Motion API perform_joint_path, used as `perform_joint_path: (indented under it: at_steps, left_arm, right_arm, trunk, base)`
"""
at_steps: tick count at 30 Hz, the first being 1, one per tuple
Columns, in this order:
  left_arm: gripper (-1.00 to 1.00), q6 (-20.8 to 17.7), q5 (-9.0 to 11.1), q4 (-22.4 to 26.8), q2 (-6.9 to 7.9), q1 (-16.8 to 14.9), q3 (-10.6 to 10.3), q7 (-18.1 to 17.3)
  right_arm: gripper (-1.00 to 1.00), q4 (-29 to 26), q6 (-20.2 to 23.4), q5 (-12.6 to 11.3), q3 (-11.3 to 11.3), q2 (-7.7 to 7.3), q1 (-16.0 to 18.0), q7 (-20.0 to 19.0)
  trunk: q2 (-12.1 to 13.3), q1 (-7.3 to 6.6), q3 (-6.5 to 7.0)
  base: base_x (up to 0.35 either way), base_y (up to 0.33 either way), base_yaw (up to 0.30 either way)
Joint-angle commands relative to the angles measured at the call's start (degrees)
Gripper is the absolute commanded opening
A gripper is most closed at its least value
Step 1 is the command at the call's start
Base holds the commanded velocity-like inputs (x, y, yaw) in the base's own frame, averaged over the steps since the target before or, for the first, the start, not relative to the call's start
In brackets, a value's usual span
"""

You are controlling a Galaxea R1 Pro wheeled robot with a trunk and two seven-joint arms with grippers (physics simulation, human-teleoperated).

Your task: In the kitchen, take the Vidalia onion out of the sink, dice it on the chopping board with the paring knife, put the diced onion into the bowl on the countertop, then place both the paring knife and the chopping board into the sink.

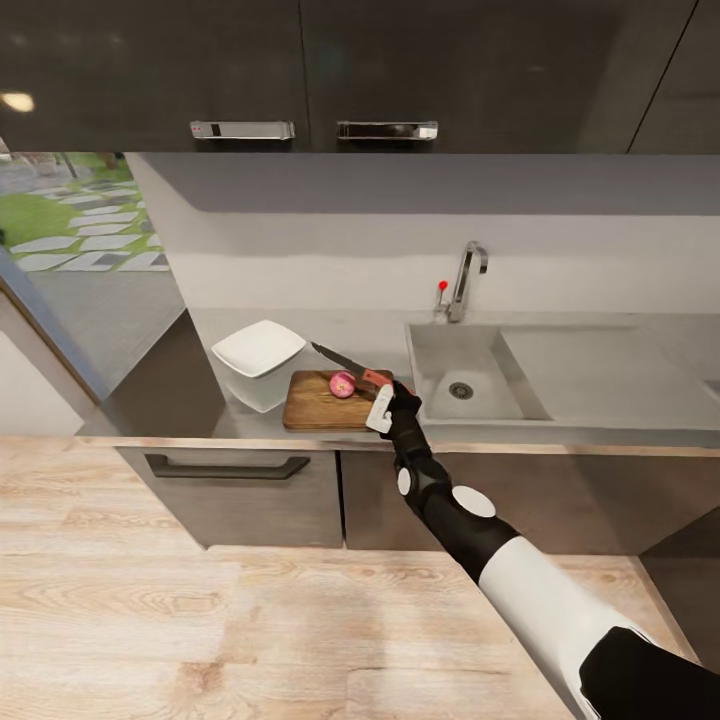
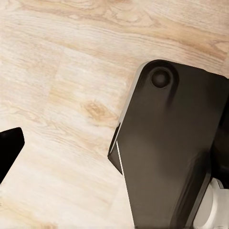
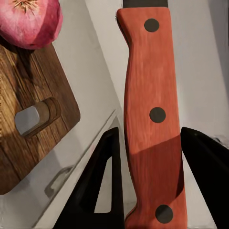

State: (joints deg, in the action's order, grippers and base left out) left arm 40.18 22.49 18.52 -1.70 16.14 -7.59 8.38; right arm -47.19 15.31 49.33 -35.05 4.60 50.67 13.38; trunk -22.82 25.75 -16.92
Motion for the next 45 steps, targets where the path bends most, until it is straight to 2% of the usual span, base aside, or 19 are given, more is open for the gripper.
perform_joint_path:
  at_steps: [1, 3, 20, 45]
  left_arm:
    - [1.00, 0.08, 0.13, -0.07, 0.04, 0.03, -0.49, 0.58]
    - [1.00, 0.08, 0.14, -0.07, 0.03, 0.03, -0.49, 0.58]
    - [1.00, 0.08, 0.10, -0.93, 0.03, 0.03, -0.41, 0.58]
    - [1.00, 0.07, 0.10, -1.20, 0.03, 0.03, -0.40, 0.58]
  right_arm:
    - [-1.00, -0.31, 0.68, 0.51, -0.20, 0.32, -0.26, 0.30]
    - [-1.00, -0.87, 0.68, 0.51, -0.20, 0.95, -0.84, 0.27]
    - [-1.00, -1.24, 2.02, 0.58, 0.76, 0.60, -1.29, 0.45]
    - [-1.00, 0.62, 3.76, 0.48, 0.60, 0.85, -1.36, 0.07]
  trunk:
    - [-0.10, 0.04, -0.09]
    - [-0.10, 0.04, -0.09]
    - [-0.10, 0.04, -0.09]
    - [-0.10, 0.04, -0.09]
  base:
    - [0.000, 0.000, 0.000]
    - [0.000, 0.000, 0.000]
    - [0.000, 0.000, 0.000]
    - [0.000, 0.000, 0.000]
